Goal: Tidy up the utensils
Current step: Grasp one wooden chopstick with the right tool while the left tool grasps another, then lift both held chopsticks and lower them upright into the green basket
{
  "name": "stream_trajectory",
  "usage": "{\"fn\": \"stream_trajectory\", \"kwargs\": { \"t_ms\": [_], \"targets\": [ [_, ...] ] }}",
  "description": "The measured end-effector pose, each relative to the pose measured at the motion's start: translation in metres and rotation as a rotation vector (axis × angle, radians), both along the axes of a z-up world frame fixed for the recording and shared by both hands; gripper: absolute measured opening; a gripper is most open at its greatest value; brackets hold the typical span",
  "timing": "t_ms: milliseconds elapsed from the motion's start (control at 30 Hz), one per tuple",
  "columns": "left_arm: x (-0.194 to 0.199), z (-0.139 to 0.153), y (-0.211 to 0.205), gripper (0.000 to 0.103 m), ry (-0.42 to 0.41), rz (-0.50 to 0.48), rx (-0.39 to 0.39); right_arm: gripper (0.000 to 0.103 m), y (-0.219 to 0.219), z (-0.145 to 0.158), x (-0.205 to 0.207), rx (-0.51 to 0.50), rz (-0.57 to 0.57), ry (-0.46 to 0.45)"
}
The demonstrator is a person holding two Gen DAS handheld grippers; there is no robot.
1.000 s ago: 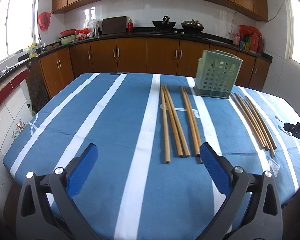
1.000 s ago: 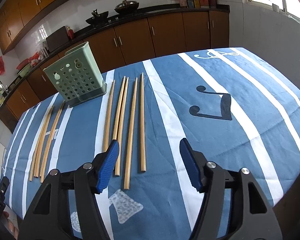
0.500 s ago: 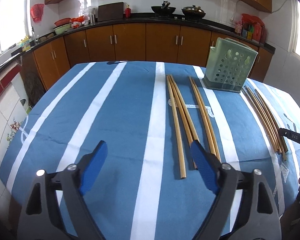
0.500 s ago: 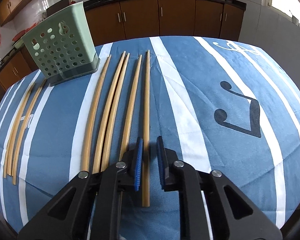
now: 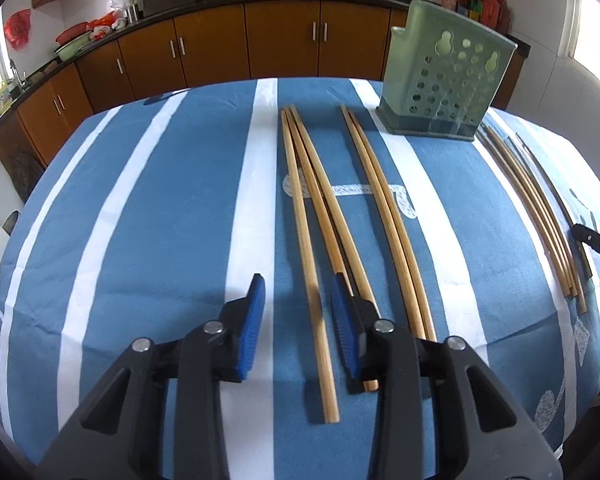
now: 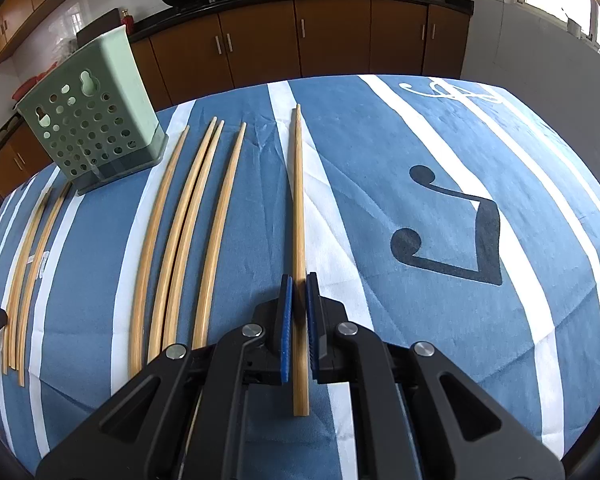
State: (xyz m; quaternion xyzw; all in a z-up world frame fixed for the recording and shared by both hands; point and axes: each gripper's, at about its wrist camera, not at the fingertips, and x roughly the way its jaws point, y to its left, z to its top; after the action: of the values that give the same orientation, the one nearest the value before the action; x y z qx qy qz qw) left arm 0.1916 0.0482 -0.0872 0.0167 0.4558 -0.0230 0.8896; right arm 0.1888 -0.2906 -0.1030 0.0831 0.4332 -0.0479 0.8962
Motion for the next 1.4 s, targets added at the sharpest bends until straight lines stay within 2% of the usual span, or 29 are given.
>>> {"fn": "stream_trajectory", "kwargs": {
  "t_ms": [67, 133, 200, 533, 733, 1000, 1167, 1267, 1400],
  "targets": [
    [0.005, -0.004, -0.001, 0.024, 0.003, 0.006, 0.015, 0.008, -0.001, -0.001, 0.003, -0.005, 0.003, -0.001],
    [0.012, -0.004, 0.000, 0.013, 0.002, 0.010, 0.016, 0.008, -0.001, -0.001, 0.006, -0.016, 0.009, -0.002],
    [0.022, -0.003, 0.004, 0.009, 0.005, 0.023, 0.018, 0.008, -0.002, -0.001, 0.011, -0.024, 0.011, -0.004],
    [0.061, -0.003, 0.036, 0.009, -0.038, 0.085, 0.043, 0.008, -0.024, -0.003, 0.027, -0.046, -0.044, -0.032],
    [0.055, -0.002, 0.043, 0.011, -0.051, 0.083, 0.002, 0.008, -0.024, -0.004, 0.022, -0.053, -0.039, -0.047],
    [0.041, -0.003, 0.038, 0.012, -0.051, 0.074, 0.014, 0.008, -0.021, -0.004, 0.010, -0.056, -0.028, -0.045],
    [0.034, -0.002, 0.038, 0.008, -0.041, 0.072, 0.019, 0.008, -0.021, -0.003, 0.004, -0.047, -0.014, -0.037],
    [0.029, 0.004, 0.039, 0.008, -0.039, 0.073, 0.016, 0.007, -0.025, 0.006, -0.003, -0.025, -0.024, -0.071],
    [0.018, 0.027, 0.040, 0.008, -0.107, 0.065, 0.021, 0.007, -0.029, 0.027, -0.012, -0.019, -0.031, -0.136]
  ]
}}
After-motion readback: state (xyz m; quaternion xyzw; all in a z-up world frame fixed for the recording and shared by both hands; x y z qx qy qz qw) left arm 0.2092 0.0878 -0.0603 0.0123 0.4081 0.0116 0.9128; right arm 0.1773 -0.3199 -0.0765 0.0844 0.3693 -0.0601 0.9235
